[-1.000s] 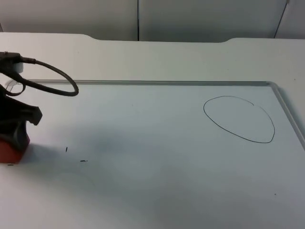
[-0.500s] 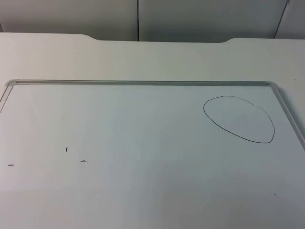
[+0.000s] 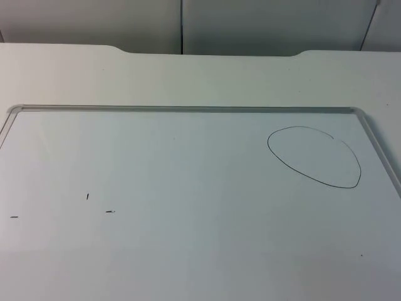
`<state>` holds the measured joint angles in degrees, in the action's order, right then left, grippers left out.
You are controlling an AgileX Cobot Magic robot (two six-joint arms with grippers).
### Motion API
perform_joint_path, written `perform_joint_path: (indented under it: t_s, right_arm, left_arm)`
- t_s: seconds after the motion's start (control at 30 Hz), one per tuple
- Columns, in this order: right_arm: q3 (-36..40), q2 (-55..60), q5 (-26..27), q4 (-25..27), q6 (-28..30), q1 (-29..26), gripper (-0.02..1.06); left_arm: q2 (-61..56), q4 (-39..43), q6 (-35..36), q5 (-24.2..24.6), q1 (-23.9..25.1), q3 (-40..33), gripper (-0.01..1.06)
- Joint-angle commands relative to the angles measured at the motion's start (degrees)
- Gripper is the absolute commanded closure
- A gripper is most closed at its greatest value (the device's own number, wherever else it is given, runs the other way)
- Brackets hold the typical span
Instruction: Pick up one cube with the left hand and another cube with the right hand. First place the cube in the right hand at the target position, then stack the cube in the left hand on top.
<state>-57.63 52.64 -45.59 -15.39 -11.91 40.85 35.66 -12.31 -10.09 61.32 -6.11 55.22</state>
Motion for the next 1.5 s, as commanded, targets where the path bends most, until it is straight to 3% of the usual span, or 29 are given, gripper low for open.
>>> perform_joint_path:
  t_s: [0.0,0.17,0.27,0.3,0.43,0.5,0.63,0.87,1.0,1.07,1.13,1.3,1.47]
  right_arm:
    - [-0.69,2.39,0.36,-2.97,-3.06,-0.43,1.05]
    - [-6.31,10.73,-2.34,-1.59,-0.97,-3.91,1.05]
    - [-12.89,18.14,-2.55,8.32,9.36,-11.67,1.05]
    - [-12.89,18.14,-2.55,8.32,9.36,-11.67,1.05]
    - [-16.95,24.9,-5.02,26.09,23.7,-23.99,1.05]
    - [-17.15,26.41,-5.48,27.75,24.46,-26.12,1.05]
    - [-17.15,33.56,-6.1,22.11,21.26,-29.36,1.05]
    - [-17.15,42.0,-3.36,20.6,17.53,-29.36,1.05]
    - [-17.15,47.14,-1.47,16.44,13.09,-27.51,1.05]
    - [-17.15,50.27,0.09,10.44,9.0,-24.47,1.05]
    - [-17.15,52.93,2.35,7.67,5.9,-21.81,1.05]
    - [-17.15,58.12,5.9,10.27,5.77,-20.67,1.05]
    - [-17.15,62.26,6.07,9.35,5.89,-20.99,1.05]
  left_arm:
    - [-1.84,-0.92,-0.07,0.44,-0.36,0.05,1.05]
    - [-2.98,-0.92,-0.07,1.44,-0.36,-0.29,1.05]
    - [-2.98,-1.05,-0.48,0.65,-0.36,-2.86,1.05]
    - [-2.98,-1.05,-0.48,0.65,-0.36,-2.86,1.05]
    - [-2.98,-1.31,-0.48,-0.2,-0.36,-4.95,1.05]
    - [-2.98,-1.31,-0.48,-0.83,-0.36,-5.22,1.05]
    - [-2.98,-1.31,-0.6,-1.47,-0.36,-5.35,1.05]
    - [-2.98,-1.31,-0.6,-2.18,-0.36,-5.35,1.05]
    - [-2.98,-1.31,-0.6,-2.18,-0.36,-5.35,1.05]
    - [-2.98,-1.31,-0.6,-2.27,-0.36,-5.35,1.05]
    - [-2.98,-1.31,-0.6,-2.27,-0.36,-5.35,1.05]
    - [-2.98,-1.31,-0.31,-2.2,-0.36,-5.35,1.05]
    - [-2.98,-1.31,-0.3,-2.09,-0.36,-5.35,1.05]
